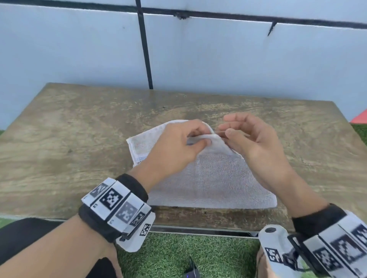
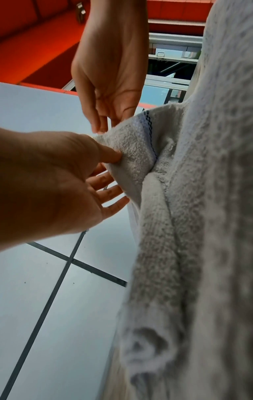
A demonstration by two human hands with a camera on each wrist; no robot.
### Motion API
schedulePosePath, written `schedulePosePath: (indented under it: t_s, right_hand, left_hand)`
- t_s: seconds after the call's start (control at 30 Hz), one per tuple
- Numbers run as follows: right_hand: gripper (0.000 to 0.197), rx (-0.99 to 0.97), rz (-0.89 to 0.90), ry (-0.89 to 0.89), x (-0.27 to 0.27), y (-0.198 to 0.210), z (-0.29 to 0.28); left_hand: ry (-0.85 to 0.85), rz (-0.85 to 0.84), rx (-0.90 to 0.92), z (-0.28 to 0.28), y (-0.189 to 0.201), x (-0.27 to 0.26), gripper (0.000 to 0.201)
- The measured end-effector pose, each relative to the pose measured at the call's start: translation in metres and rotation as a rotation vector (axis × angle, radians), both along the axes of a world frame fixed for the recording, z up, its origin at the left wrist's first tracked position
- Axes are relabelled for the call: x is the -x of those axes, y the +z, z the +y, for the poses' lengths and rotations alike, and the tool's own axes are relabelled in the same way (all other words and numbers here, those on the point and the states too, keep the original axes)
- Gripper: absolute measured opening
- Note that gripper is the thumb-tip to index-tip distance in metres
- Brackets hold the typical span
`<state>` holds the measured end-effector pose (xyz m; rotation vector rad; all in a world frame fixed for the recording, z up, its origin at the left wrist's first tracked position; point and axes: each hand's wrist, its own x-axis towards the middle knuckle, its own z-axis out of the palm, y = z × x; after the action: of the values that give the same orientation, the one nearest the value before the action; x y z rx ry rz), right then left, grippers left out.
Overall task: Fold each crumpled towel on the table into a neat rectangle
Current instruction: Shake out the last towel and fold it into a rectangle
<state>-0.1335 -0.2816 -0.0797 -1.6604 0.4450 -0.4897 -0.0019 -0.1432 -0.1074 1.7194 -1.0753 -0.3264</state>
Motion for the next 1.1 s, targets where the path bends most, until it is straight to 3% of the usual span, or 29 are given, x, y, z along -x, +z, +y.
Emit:
schedulePosePath:
  t_s: [0.17,0.33,0.63,0.9,1.1]
  right_hand:
    - [0.014,0.127,0.193,0.093,-0.010,-0.004,-0.001]
    - [0.013,0.298,0.225,0.104,-0.012,0.003,-0.001]
    - [0.015,0.330,0.162,0.059,-0.013,0.002,-0.002]
    - [0.017,0.365,0.075,-0.033,-0.016,-0.001,-0.002]
    - [0.014,0.318,0.050,-0.067,-0.015,0.001,-0.004]
  left_hand:
    - [-0.006,-0.001,0.026,0.002,-0.003,0.001,0.007]
    - [-0.028,0.085,0.076,0.003,0.000,0.001,0.002]
    - [-0.092,0.118,0.058,0.009,0.006,-0.003,0.006]
    - [-0.006,-0.100,0.045,0.006,-0.001,-0.009,0.013]
    - [0.043,-0.192,0.150,0.002,0.002,-0.008,0.010]
